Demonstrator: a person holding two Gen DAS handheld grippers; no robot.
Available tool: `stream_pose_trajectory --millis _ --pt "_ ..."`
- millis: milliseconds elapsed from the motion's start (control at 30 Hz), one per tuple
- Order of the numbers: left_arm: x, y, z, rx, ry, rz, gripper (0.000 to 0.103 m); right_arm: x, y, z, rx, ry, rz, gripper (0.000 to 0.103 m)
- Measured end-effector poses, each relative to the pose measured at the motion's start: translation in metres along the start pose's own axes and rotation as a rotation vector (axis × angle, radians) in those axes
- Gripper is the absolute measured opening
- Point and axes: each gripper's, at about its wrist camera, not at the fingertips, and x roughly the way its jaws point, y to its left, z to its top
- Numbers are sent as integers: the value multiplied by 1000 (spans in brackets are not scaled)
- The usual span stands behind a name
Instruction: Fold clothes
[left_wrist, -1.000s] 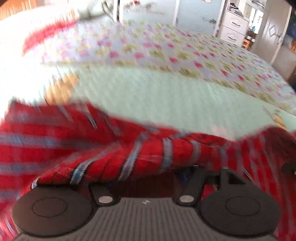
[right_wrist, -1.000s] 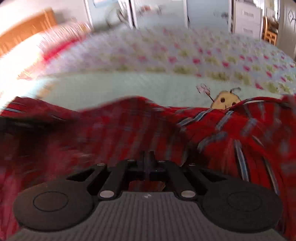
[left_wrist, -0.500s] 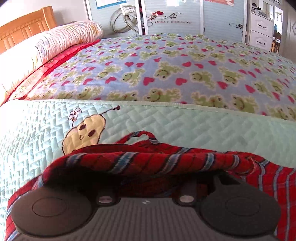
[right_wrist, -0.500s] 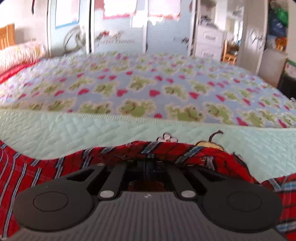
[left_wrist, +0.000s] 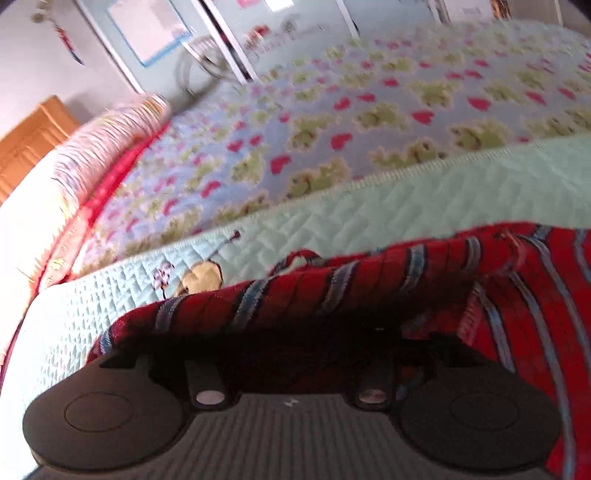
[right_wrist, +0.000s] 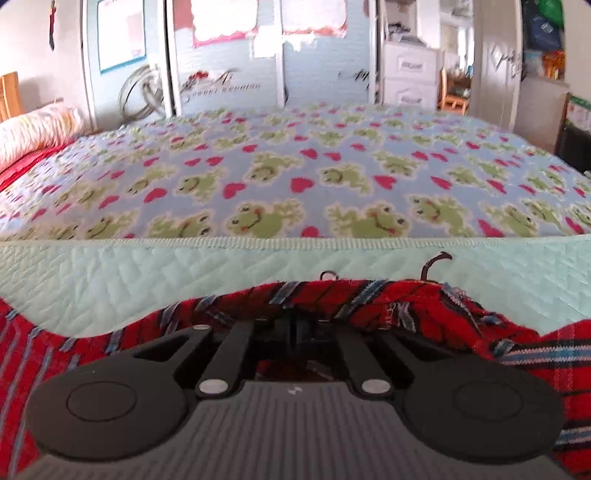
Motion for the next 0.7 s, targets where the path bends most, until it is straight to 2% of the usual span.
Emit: stream_pose_trajectory --millis 33,67,167,267,333,400,433,467,533,567,600,633,667,700 --pt "-6 0 0 21 7 -13 63 -3 -1 3 11 27 39 51" --pt "-12 -1 0 43 12 -25 65 -7 0 5 13 61 73 67" --pt "-32 -5 -13 83 45 -23 75 -32 12 6 -33 133 82 68" --pt "-60 -9 -33 117 39 -49 75 -74 13 -7 -7 152 90 68" --pt "-83 -10 -52 126 -1 -65 75 -114 9 -25 30 136 141 68" --pt "-112 -9 -73 84 -77 -89 76 -157 6 -47 47 102 208 68" --pt "-112 -11 -85 78 -65 -110 78 -181 4 -60 59 81 246 68" --pt "-108 -14 -96 77 -42 -129 83 -192 1 -73 82 91 276 68" --pt "-100 -20 -120 76 5 -167 84 -209 -5 -99 136 126 332 67" --pt "-97 -22 -131 75 28 -186 86 -205 -9 -113 155 171 323 63" --pt "-95 -21 -137 64 4 -157 96 -199 -14 -124 164 187 285 57" --pt "-94 -18 -141 51 -29 -118 98 -192 -20 -134 172 195 241 30" --pt "-93 -15 -140 24 -27 -77 97 -192 -23 -137 170 181 212 18" --pt "-93 -13 -138 -6 -19 -36 93 -194 -26 -138 166 161 187 11"
